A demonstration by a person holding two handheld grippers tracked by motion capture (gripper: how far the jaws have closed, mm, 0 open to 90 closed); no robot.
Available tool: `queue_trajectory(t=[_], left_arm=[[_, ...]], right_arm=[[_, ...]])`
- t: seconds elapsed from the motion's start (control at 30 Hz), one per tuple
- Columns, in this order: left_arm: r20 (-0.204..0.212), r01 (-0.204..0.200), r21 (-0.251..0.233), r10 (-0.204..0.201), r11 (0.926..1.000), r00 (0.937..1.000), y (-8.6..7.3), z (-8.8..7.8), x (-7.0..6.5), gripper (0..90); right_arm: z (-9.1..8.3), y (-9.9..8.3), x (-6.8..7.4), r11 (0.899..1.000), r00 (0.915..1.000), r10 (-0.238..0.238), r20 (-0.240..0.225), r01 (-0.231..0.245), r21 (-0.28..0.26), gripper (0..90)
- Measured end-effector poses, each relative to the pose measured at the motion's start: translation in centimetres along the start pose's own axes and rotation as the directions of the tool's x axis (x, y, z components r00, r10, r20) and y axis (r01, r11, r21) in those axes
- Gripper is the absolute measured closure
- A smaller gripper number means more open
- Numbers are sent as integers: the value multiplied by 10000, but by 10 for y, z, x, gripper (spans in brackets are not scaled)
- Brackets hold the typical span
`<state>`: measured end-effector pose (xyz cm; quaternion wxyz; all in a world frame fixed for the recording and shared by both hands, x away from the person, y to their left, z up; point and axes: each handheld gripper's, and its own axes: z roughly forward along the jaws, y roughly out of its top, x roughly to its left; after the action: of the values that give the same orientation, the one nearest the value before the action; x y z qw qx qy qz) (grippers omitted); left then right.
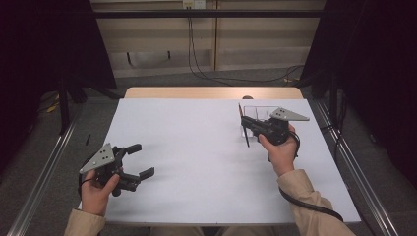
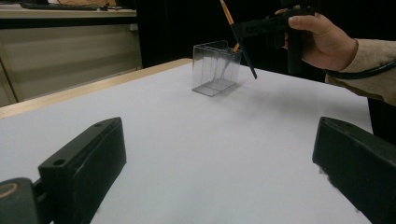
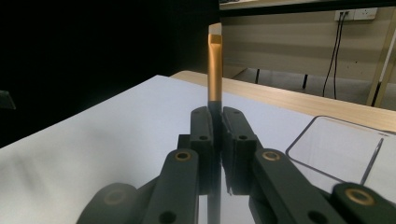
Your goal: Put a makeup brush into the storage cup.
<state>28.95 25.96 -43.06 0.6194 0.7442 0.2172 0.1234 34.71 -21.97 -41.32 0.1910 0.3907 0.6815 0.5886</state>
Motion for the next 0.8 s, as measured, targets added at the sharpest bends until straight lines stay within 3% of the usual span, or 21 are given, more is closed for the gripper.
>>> queue_trajectory(t=[0.8], left_arm=[[-8, -23, -17, 23, 10000, 10000, 0, 0, 0, 27]], right_arm=[[-10, 15, -10, 9981, 9997, 0, 245, 15, -614, 841]])
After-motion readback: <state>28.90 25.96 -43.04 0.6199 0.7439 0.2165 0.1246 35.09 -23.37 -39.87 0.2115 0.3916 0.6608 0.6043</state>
